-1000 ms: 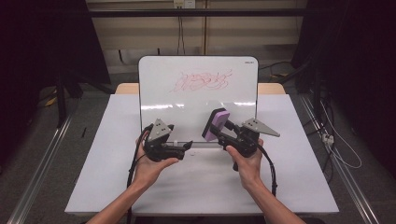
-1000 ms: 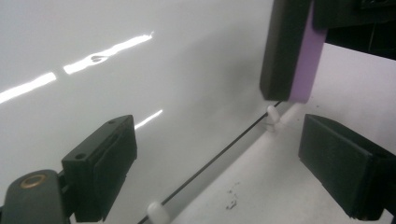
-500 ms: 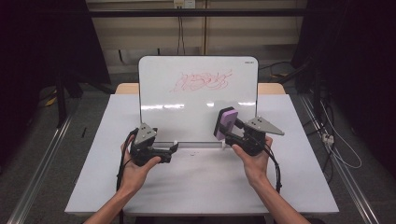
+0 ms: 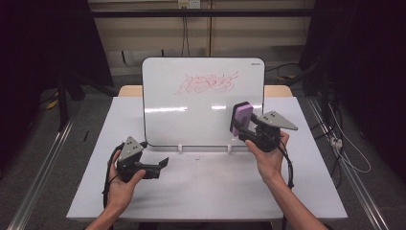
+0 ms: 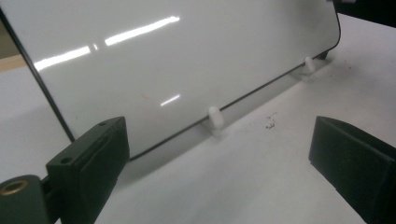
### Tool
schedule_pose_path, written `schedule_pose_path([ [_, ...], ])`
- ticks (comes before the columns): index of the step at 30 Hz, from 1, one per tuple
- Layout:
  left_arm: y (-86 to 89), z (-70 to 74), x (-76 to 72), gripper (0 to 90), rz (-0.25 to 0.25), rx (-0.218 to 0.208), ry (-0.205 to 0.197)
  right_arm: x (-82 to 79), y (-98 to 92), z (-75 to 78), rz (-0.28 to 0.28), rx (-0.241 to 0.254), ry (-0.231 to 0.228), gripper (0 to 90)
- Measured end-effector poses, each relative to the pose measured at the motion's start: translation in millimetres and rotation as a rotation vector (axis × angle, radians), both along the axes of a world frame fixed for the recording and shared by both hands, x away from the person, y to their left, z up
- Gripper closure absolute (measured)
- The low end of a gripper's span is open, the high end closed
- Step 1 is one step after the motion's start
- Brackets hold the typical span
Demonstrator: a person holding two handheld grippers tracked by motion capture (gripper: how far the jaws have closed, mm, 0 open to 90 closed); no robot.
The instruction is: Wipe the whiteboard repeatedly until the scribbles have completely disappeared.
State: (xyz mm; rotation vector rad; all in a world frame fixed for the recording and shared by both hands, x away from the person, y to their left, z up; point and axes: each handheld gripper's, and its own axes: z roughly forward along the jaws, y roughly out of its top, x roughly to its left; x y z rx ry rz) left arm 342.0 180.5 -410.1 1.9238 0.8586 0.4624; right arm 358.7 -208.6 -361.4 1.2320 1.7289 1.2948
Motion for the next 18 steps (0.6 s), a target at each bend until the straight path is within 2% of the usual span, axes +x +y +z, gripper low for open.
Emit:
schedule_pose_path([
  [1, 0.0, 0.0, 0.0, 5.0, 0.0, 0.0, 0.0, 1.4, 0.0, 3.0, -0.003, -0.016, -0.005, 41.5],
  [8, 10.7, -4.7, 1.4, 5.1, 0.053, -0.018, -0.001, 15.9, 6.6, 21.2, -0.069, -0.208, -0.035, 41.6],
  [10, 12.2, -5.6, 3.1, 5.1, 0.06, -0.022, 0.002, 22.8, 9.0, 24.1, -0.084, -0.26, -0.036, 41.6],
  [11, 12.6, -5.9, 3.6, 5.1, 0.062, -0.023, 0.002, 22.8, 9.0, 24.1, -0.084, -0.26, -0.036, 41.6],
  [12, 12.8, -6.1, 3.9, 5.2, 0.064, -0.023, 0.004, 30.0, 11.2, 27.6, -0.089, -0.301, -0.031, 41.6],
  [13, 12.7, -6.3, 4.1, 5.2, 0.067, -0.026, 0.008, 30.0, 11.2, 27.6, -0.089, -0.301, -0.031, 41.6],
  [15, 12.0, -6.7, 5.0, 5.1, 0.062, -0.028, 0.009, 40.8, 13.9, 33.8, -0.1, -0.352, -0.028, 41.6],
  [18, 10.3, -7.7, 5.7, 5.2, 0.058, -0.027, 0.014, 48.0, 14.8, 37.1, -0.101, -0.364, -0.028, 41.6],
])
